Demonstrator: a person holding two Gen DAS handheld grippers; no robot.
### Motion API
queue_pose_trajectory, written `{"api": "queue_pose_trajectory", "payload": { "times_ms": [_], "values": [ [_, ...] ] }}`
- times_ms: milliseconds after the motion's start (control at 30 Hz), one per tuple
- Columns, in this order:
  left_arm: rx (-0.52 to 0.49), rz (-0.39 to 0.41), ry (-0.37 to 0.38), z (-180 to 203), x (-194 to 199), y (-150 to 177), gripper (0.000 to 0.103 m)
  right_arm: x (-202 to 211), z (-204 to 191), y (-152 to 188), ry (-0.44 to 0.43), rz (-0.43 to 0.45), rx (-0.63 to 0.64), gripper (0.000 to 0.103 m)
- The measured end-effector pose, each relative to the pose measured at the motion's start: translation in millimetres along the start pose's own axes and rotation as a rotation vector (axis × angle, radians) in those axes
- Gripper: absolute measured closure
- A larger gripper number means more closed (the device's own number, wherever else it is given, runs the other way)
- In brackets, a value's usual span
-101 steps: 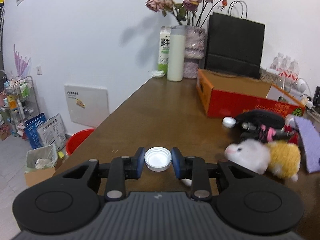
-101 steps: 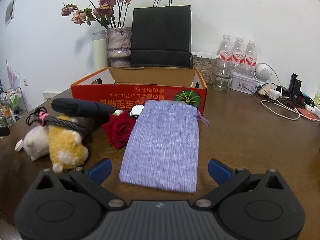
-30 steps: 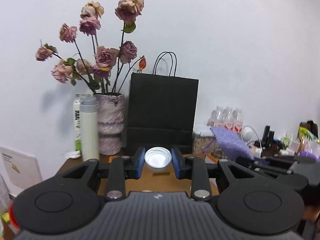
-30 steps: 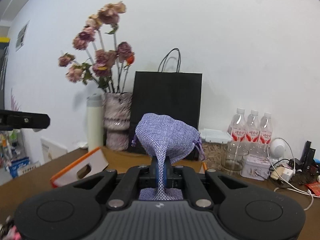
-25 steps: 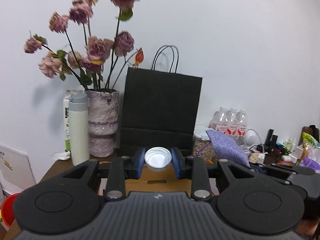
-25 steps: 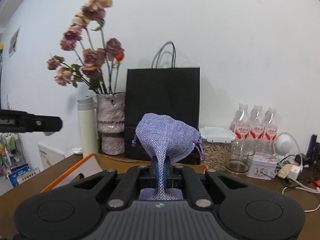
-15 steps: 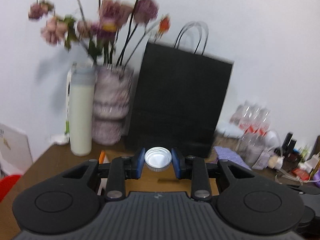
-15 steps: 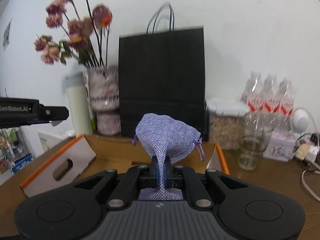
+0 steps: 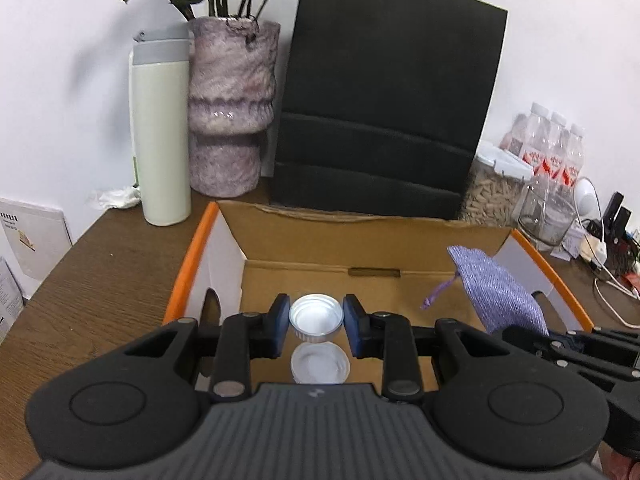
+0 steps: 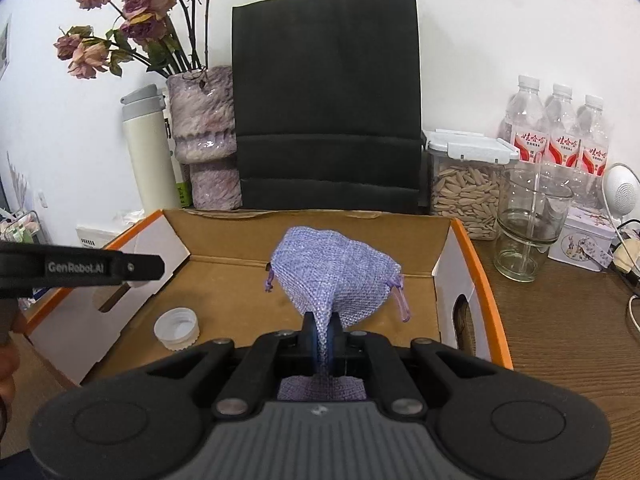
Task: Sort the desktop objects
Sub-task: 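Lower bag and cap into the cardboard box and open both tools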
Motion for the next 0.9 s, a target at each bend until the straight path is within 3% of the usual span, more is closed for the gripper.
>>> {"api": "queue_pose_trajectory", "payload": {
  "times_ms": [367,500,633,700,767,800,833,900],
  "values": [
    [-0.048,-0.023,-0.007,6.4,-4.1,1.8,0.073,-5.7,2.0,0.5,0.000,-0.037,0.002,0.096],
    [-0.058,-0.008,-0.018,8.1,-0.8,1.5,0.056,-4.8,2.7,-0.2,0.003,-0.042,-0.001,0.081],
    [-0.067,-0.003,-0.029,10.3,1.6,0.5,0.029,1.1,1.1,-2.7,0.003,-0.025,0.009,0.049],
    [-0.069,0.002,-0.039,11.1,3.3,-0.2,0.023,4.1,-0.7,-3.9,0.012,-0.013,0.022,0.043],
    [-0.068,0.005,-0.044,10.9,4.8,-1.2,0.010,6.1,-1.5,-5.3,0.016,-0.008,0.028,0.026],
    [-0.065,0.008,-0.048,10.7,5.6,-1.7,0.000,7.0,-1.9,-5.6,0.018,-0.005,0.031,0.012],
    [-0.063,0.013,-0.054,10.7,6.4,-2.1,0.000,7.6,-2.3,-6.0,0.019,-0.004,0.035,0.001],
    [-0.063,0.005,-0.073,11.3,6.3,-3.1,0.000,9.2,-3.6,-6.9,0.026,-0.001,0.041,0.000]
  ]
}}
Point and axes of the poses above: each gripper's, at about its wrist camera, not at the fingertips, and x roughly against the way its jaws point, z to its right, y to its underside, the point moved 1 cm from there along -x, roughly the way its jaws point, and after that the axes turned 1 degree about -x, right-handed, at the moved point
